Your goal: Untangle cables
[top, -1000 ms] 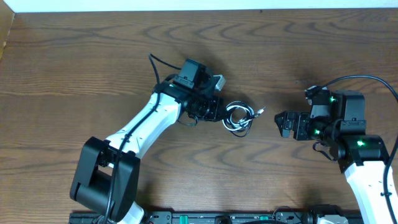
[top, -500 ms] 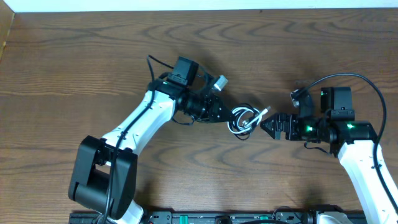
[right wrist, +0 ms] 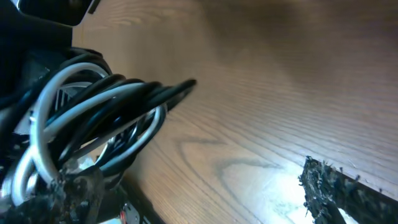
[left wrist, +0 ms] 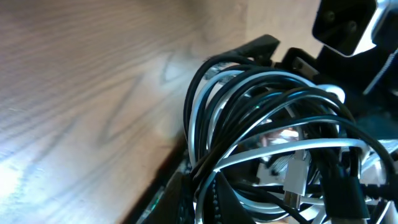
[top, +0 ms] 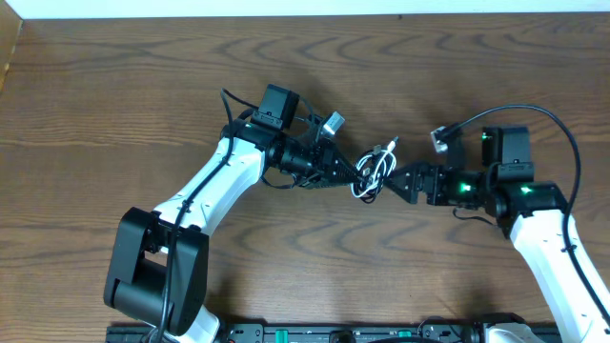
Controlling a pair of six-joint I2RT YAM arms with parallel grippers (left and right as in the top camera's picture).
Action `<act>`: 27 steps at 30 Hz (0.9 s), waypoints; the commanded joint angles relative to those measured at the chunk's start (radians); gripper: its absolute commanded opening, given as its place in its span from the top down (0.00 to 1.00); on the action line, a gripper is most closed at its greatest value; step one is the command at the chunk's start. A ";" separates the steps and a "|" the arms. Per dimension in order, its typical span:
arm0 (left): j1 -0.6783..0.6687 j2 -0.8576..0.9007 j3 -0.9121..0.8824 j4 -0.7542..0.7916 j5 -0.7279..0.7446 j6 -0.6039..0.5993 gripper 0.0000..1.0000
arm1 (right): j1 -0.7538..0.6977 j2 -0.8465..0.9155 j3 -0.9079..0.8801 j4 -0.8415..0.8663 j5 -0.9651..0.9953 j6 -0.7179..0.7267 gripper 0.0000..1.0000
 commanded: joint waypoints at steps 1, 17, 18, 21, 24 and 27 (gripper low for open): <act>-0.002 0.001 0.003 0.000 0.095 -0.039 0.92 | 0.036 -0.001 0.019 0.040 0.010 0.021 0.04; 0.007 0.001 0.003 0.004 0.066 -0.040 0.93 | 0.156 -0.001 0.019 0.105 0.011 0.077 0.26; 0.013 0.001 0.003 0.004 0.043 -0.045 0.93 | 0.157 -0.001 0.019 0.080 0.011 0.046 0.23; 0.034 0.001 0.004 0.004 -0.042 -0.059 0.93 | 0.157 -0.001 0.019 -0.004 0.081 -0.005 0.20; 0.057 0.001 0.004 0.004 -0.056 -0.090 0.92 | 0.157 -0.001 0.019 -0.061 0.122 -0.090 0.16; 0.064 0.001 0.003 0.003 -0.056 -0.107 0.93 | 0.157 -0.001 0.019 -0.074 0.122 -0.145 0.15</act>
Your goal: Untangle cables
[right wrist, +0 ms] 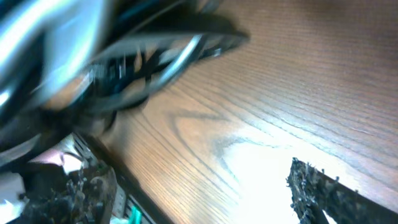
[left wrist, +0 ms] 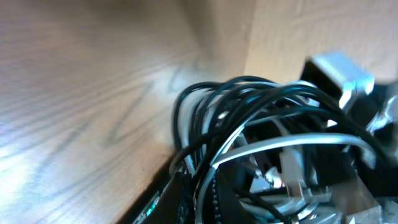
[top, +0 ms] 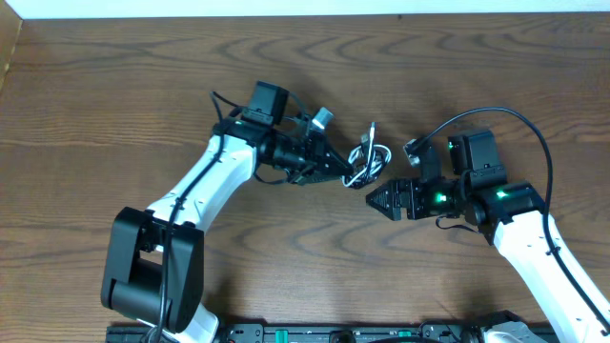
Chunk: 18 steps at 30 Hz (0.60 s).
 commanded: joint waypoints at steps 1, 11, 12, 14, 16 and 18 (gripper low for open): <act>0.010 0.001 0.003 0.001 -0.019 -0.036 0.92 | 0.006 -0.001 0.014 -0.004 0.015 -0.117 0.14; 0.005 0.001 0.003 -0.037 -0.010 -0.134 0.92 | 0.007 -0.001 0.014 0.141 -0.070 -0.145 0.10; 0.003 0.001 0.003 -0.036 0.006 -0.145 0.93 | 0.007 -0.001 0.014 0.170 -0.090 -0.145 0.14; 0.001 0.001 0.004 -0.036 0.042 -0.168 0.92 | 0.007 -0.001 0.014 0.218 -0.119 -0.145 0.28; 0.001 0.001 0.003 -0.037 0.087 -0.183 0.92 | 0.008 -0.001 0.014 0.242 -0.121 -0.141 0.46; 0.001 0.001 0.003 -0.036 0.122 -0.201 0.92 | 0.009 -0.001 0.014 0.243 -0.121 -0.141 0.50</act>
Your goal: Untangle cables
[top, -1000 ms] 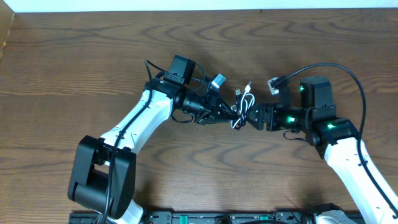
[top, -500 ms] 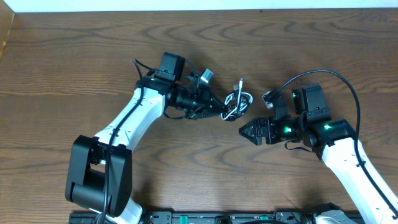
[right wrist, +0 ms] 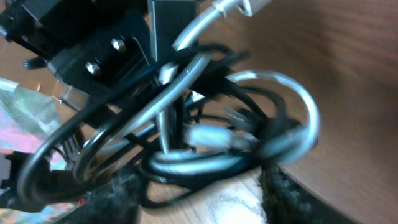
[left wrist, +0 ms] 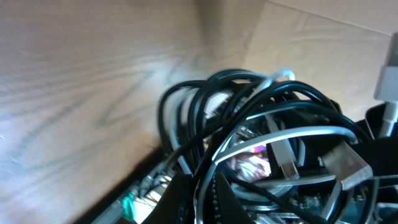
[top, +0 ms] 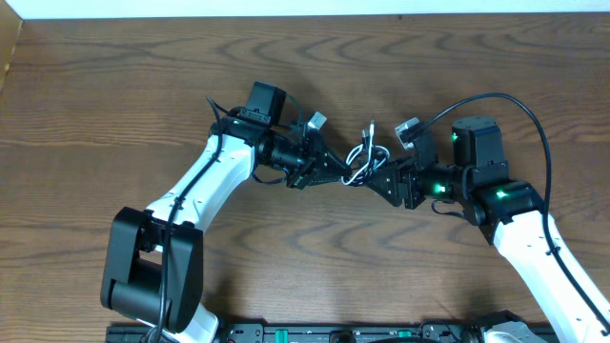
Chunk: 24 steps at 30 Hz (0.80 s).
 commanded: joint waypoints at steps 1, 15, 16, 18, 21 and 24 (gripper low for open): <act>-0.003 0.001 0.003 -0.002 0.109 -0.056 0.93 | 0.010 -0.001 0.013 0.001 -0.037 -0.008 0.50; -0.003 0.001 0.003 -0.002 0.132 -0.079 0.92 | 0.027 -0.001 0.013 0.035 -0.108 -0.005 0.96; -0.003 0.001 0.004 -0.002 0.132 -0.079 0.93 | 0.027 -0.001 0.013 0.040 -0.108 0.009 0.99; -0.002 0.001 0.003 0.000 0.128 -0.079 0.93 | 0.028 -0.001 0.013 0.036 -0.108 0.037 0.99; -0.002 0.001 0.003 0.040 0.104 -0.079 0.93 | 0.033 -0.001 0.013 -0.018 -0.109 0.052 0.92; -0.002 0.001 0.003 0.078 0.064 -0.080 0.93 | 0.048 -0.001 0.013 -0.092 -0.109 0.052 0.85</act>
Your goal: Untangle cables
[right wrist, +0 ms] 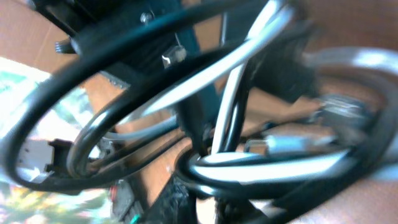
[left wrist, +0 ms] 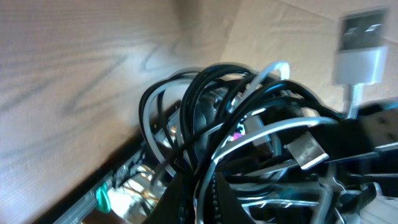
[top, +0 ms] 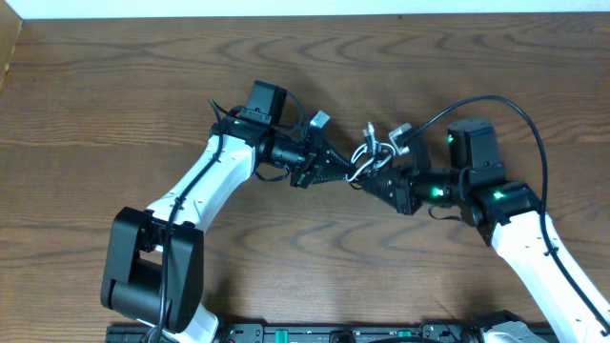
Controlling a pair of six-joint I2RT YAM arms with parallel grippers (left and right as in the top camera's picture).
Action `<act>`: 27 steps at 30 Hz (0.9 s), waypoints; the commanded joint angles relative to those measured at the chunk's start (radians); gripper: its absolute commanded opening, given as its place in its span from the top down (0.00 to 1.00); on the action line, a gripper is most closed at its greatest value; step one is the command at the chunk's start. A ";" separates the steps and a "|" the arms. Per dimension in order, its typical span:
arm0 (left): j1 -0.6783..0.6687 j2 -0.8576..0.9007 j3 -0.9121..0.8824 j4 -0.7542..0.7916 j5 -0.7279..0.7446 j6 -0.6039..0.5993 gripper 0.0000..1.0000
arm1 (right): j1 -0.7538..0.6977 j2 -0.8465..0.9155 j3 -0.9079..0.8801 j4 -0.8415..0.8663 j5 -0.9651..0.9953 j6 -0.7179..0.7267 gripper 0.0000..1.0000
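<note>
A tangle of black and white cables (top: 368, 155) hangs just above the table's middle, between my two grippers. My left gripper (top: 339, 175) grips it from the left, shut on several strands. In the left wrist view those strands run between the fingers (left wrist: 227, 199), the tangle (left wrist: 249, 124) fills the frame, and a white USB plug (left wrist: 360, 46) sticks up. My right gripper (top: 383, 182) meets the tangle from the right, shut on a white-and-black loop (right wrist: 261, 165). A long black cable (top: 496, 100) arcs from the tangle over my right arm.
The brown wooden table (top: 114, 76) stretches all round the arms. A second plug (top: 317, 119) stands above my left wrist. A black rail (top: 334, 333) runs along the front edge, and a pale strip (top: 286, 8) borders the far edge.
My right gripper's fingers, then spread around the tangle, are now shut on a loop of it. The tangle has shifted slightly up and left, and my left gripper keeps its hold.
First my left gripper held the tangle while my right stood open against it. Then my right gripper was open, clear of the tangle and lower right. After that it was back with its fingers around the strands, and now it is shut on them.
</note>
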 commanded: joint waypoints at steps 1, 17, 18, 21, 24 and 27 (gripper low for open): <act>0.000 0.001 0.004 0.026 -0.028 -0.009 0.93 | 0.030 -0.001 0.011 -0.055 -0.023 0.011 0.85; 0.000 0.001 0.004 0.027 -0.040 -0.009 0.92 | 0.023 -0.001 0.011 -0.029 0.455 0.040 0.77; 0.000 0.001 0.004 0.026 -0.037 -0.009 0.93 | 0.017 -0.001 0.011 -0.019 0.464 0.040 0.77; 0.000 0.001 0.004 0.027 0.002 -0.010 0.93 | 0.012 -0.001 0.011 0.008 0.515 0.040 0.75; 0.000 0.001 0.004 0.027 0.057 -0.010 0.93 | 0.013 -0.001 0.011 0.034 0.526 0.040 0.71; 0.000 0.001 0.004 0.027 0.094 -0.010 0.92 | 0.014 -0.001 0.011 0.059 0.438 -0.011 0.67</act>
